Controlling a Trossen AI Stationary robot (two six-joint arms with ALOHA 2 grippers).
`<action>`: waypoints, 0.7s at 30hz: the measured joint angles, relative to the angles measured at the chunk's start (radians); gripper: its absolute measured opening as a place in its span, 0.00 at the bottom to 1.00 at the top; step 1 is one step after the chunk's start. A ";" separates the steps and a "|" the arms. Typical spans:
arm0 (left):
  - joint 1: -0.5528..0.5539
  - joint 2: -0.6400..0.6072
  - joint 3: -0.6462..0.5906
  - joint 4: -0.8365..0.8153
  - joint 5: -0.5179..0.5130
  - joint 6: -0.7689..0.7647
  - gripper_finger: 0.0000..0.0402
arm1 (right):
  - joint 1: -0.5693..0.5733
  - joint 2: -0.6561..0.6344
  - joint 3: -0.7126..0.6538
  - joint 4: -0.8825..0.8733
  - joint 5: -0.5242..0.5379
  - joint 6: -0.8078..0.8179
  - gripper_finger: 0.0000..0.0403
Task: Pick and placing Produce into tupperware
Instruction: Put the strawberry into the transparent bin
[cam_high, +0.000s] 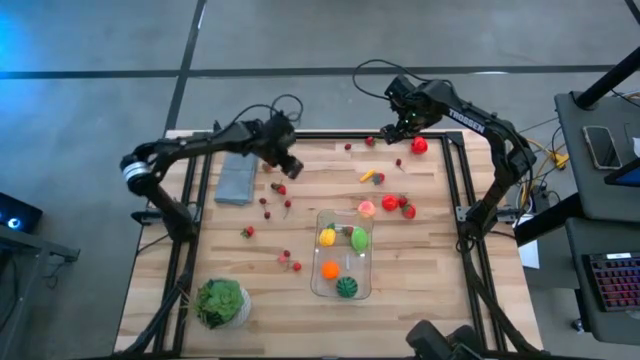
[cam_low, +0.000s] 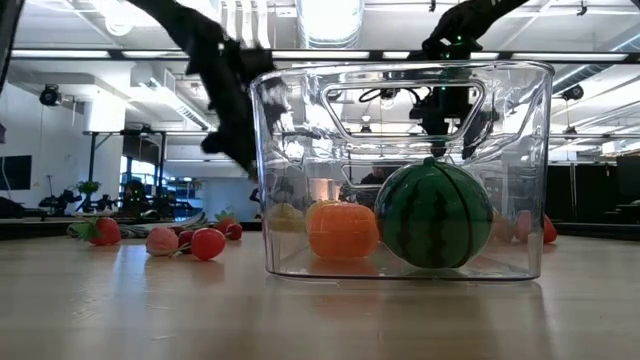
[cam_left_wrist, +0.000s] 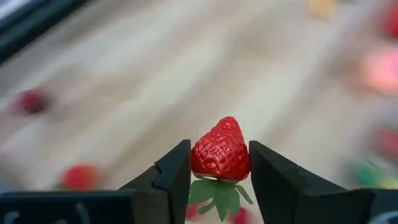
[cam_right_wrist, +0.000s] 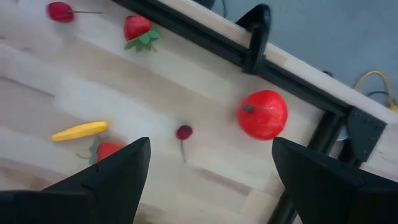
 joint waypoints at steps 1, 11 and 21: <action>-0.032 -0.018 -0.003 -0.001 0.021 0.017 0.31 | 0.000 -0.002 0.000 0.000 -0.025 0.000 0.82; -0.336 -0.100 0.004 0.176 0.045 0.023 0.31 | 0.023 -0.046 0.000 0.005 -0.094 -0.042 0.82; -0.493 0.007 0.001 0.289 0.093 -0.235 0.31 | 0.131 -0.112 0.000 0.020 -0.094 -0.056 0.82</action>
